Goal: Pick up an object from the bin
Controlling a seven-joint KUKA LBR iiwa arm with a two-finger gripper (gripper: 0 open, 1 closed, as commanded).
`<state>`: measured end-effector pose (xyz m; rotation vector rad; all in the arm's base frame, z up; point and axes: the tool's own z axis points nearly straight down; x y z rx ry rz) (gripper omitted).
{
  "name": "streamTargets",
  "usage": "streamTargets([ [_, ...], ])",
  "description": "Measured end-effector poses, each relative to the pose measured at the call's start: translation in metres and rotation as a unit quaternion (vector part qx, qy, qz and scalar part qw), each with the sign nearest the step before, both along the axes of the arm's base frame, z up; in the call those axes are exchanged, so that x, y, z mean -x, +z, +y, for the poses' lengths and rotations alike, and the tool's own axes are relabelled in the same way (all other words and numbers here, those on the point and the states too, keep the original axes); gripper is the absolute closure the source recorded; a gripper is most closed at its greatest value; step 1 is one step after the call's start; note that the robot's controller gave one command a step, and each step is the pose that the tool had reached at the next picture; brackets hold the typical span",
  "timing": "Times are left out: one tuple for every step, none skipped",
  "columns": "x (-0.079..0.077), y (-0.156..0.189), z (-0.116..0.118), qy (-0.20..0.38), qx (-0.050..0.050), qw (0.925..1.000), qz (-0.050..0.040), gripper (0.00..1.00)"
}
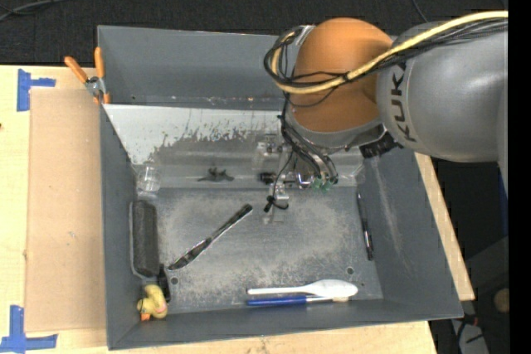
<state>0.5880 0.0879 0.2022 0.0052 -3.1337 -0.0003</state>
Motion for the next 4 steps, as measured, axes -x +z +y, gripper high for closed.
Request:
streamTargets([
  [-0.002,0.003,-0.001,-0.001,0.000,1.0000,-0.0032,0.00],
  [0.008,-0.051,0.014,0.076,-0.001,0.9971,-0.0032,0.00],
  [0.021,-0.066,0.033,0.233,-0.002,0.9724,-0.0031,0.00],
  [0.018,-0.076,0.043,0.215,-0.002,0.9766,-0.0006,0.00],
])
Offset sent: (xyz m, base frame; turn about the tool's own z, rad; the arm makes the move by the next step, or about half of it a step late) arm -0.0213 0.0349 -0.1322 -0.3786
